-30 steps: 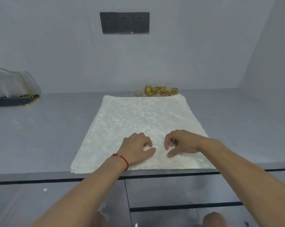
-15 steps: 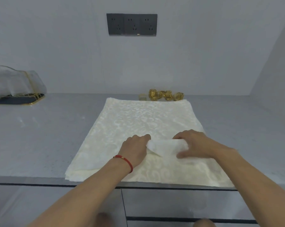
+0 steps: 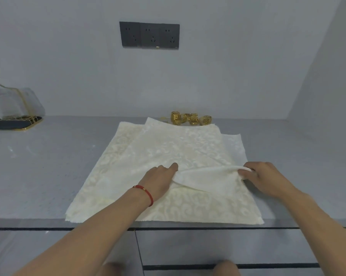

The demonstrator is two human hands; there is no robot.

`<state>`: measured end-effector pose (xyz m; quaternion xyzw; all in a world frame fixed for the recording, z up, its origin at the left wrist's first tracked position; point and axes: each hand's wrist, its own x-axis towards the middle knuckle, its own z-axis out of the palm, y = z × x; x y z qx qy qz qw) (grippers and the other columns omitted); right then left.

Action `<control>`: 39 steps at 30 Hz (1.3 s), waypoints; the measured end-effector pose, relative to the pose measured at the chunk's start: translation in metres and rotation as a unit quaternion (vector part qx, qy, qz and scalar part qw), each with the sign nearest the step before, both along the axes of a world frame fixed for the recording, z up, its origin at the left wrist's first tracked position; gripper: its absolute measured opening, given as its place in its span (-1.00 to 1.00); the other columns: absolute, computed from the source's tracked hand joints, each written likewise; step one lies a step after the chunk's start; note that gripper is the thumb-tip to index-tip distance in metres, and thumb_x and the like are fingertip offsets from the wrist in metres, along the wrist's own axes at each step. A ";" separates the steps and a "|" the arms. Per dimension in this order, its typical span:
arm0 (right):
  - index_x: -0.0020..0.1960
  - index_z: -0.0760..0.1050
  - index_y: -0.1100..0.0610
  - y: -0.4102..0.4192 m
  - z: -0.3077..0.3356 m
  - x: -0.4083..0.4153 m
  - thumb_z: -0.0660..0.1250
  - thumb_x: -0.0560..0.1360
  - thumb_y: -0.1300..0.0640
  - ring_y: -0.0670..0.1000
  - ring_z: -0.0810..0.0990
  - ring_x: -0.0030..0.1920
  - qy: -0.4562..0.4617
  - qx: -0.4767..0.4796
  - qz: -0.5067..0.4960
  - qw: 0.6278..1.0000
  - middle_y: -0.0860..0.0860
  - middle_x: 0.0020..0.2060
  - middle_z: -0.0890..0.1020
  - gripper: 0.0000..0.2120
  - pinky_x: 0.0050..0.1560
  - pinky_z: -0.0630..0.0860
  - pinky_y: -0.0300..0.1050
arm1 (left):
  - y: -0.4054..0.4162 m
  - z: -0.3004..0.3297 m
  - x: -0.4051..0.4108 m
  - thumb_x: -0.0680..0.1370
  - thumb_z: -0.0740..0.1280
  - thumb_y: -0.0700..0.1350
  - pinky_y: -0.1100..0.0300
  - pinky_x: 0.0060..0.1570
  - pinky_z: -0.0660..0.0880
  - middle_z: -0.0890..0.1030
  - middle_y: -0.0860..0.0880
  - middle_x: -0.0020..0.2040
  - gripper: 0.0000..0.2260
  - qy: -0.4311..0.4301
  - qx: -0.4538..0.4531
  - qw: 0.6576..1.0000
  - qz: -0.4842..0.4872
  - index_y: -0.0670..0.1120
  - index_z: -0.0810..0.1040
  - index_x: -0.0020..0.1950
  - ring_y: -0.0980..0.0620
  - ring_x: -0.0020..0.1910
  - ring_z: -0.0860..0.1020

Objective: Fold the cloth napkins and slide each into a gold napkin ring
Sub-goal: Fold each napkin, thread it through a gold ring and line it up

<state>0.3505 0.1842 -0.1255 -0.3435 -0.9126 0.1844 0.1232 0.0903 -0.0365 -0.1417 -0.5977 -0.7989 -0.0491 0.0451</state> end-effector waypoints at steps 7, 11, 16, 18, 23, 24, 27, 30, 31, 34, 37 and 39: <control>-0.39 0.35 0.06 -0.069 0.012 0.011 0.38 0.60 -0.09 -0.11 0.35 -0.47 0.015 -0.027 0.062 0.998 -0.10 -0.51 0.33 -0.53 -0.36 0.28 -0.26 | -0.036 0.005 -0.024 0.47 0.21 -0.31 0.02 0.13 0.35 0.57 -0.01 -0.04 -0.65 0.069 -0.028 0.997 -0.008 -0.02 0.44 0.21 -0.06 0.01 0.54; -0.34 0.35 0.22 -0.083 0.009 -0.008 0.41 0.59 -0.10 -0.10 0.27 -0.46 0.031 -0.050 0.092 0.994 -0.12 -0.49 0.30 -0.49 -0.37 0.25 -0.25 | -0.078 0.007 -0.026 0.55 0.16 -0.20 0.11 -0.28 0.30 0.54 -0.05 -0.13 -0.76 0.036 -0.038 0.998 0.021 -0.08 0.39 0.21 -0.09 -0.19 0.49; -0.33 0.44 0.18 -0.092 0.006 -0.015 0.39 0.60 -0.05 -0.12 0.32 -0.46 0.057 -0.071 0.084 0.992 -0.13 -0.47 0.37 -0.57 -0.36 0.28 -0.29 | -0.104 0.019 -0.005 0.62 0.10 -0.10 0.11 -0.39 0.17 0.31 0.01 -0.31 -0.83 0.089 -0.060 0.991 0.075 -0.09 0.32 0.19 -0.03 -0.37 0.31; -0.34 0.44 0.12 -0.092 0.005 -0.019 0.39 0.60 -0.07 -0.14 0.34 -0.46 0.061 -0.077 0.081 0.992 -0.15 -0.48 0.38 -0.57 -0.36 0.28 -0.30 | -0.110 0.025 0.006 0.63 0.09 -0.07 0.13 -0.36 0.20 0.27 0.02 -0.31 -0.86 0.088 -0.087 0.987 0.102 -0.08 0.33 0.14 -0.02 -0.37 0.29; -0.33 0.22 0.16 -0.085 0.006 -0.019 0.37 0.55 -0.26 -0.06 0.20 -0.43 0.040 -0.119 0.104 0.987 -0.04 -0.43 0.22 -0.40 -0.36 0.13 -0.18 | -0.114 0.045 0.020 0.67 0.02 0.11 0.10 -0.10 0.32 0.35 0.03 -0.20 -0.71 0.033 -0.124 0.980 0.151 -0.04 0.42 0.01 -0.06 -0.14 0.40; -0.31 0.20 0.19 -0.083 0.007 -0.019 0.36 0.53 -0.30 -0.03 0.17 -0.42 0.034 -0.136 0.110 0.984 0.01 -0.41 0.20 -0.36 -0.36 0.11 -0.15 | -0.112 0.048 0.019 0.66 0.03 0.13 0.10 -0.07 0.33 0.41 0.01 -0.12 -0.68 0.010 -0.137 0.978 0.154 -0.03 0.47 0.07 -0.06 -0.08 0.43; -0.30 0.14 0.17 -0.080 0.006 -0.020 0.34 0.47 -0.41 0.01 0.12 -0.41 0.034 -0.179 0.112 0.977 0.07 -0.37 0.16 -0.30 -0.34 0.07 -0.05 | -0.101 0.058 0.009 0.60 0.22 0.18 0.12 0.06 0.44 0.53 0.01 0.13 -0.72 -0.120 -0.130 0.974 0.144 0.07 0.53 0.20 -0.04 0.10 0.52; -0.36 0.21 0.11 -0.073 0.003 -0.035 0.35 0.50 -0.36 -0.05 0.18 -0.47 0.047 -0.198 0.097 0.974 -0.06 -0.46 0.21 -0.37 -0.40 0.13 -0.14 | -0.080 0.051 -0.008 0.52 0.43 0.08 0.23 -0.09 0.49 0.63 0.10 -0.07 -0.88 -0.275 -0.010 0.960 0.055 0.17 0.59 0.04 0.17 -0.16 0.56; -0.35 0.34 0.11 -0.068 0.001 -0.040 0.37 0.53 -0.30 -0.08 0.22 -0.49 0.054 -0.207 0.091 0.973 -0.12 -0.49 0.28 -0.46 -0.43 0.18 -0.19 | -0.072 0.047 -0.013 0.53 0.43 0.05 0.27 -0.21 0.45 0.63 0.11 -0.20 -0.96 -0.319 0.035 0.946 0.035 0.16 0.62 -0.04 0.20 -0.30 0.52; 0.01 0.64 -0.07 -0.046 0.000 -0.050 0.39 0.58 -0.14 -0.09 0.41 -0.39 0.064 -0.270 0.101 0.955 -0.13 -0.30 0.56 -0.84 -0.35 0.34 -0.22 | -0.041 0.033 -0.035 0.61 0.33 0.06 0.24 -0.35 0.31 0.45 0.03 -0.41 -0.74 -0.375 0.101 0.921 0.046 0.02 0.59 -0.24 0.11 -0.46 0.34; 0.30 0.59 -0.15 -0.021 0.000 -0.061 0.41 0.62 0.10 -0.19 0.60 0.21 0.085 -0.337 0.140 0.927 -0.24 0.19 0.65 -0.70 0.20 0.52 -0.16 | -0.006 0.022 -0.064 0.65 0.23 0.08 0.19 -0.34 0.27 0.35 0.02 -0.41 -0.59 -0.337 0.095 0.933 0.080 -0.12 0.38 -0.32 0.08 -0.44 0.32; 0.34 0.59 -0.12 -0.005 0.001 -0.075 0.41 0.60 0.22 -0.26 0.49 0.37 0.081 -0.358 0.147 0.919 -0.26 0.31 0.59 -0.63 0.33 0.44 -0.19 | 0.019 0.019 -0.081 0.65 0.19 0.06 0.14 -0.30 0.30 0.37 -0.01 -0.39 -0.61 -0.321 0.091 0.938 0.098 -0.09 0.32 -0.32 0.03 -0.41 0.36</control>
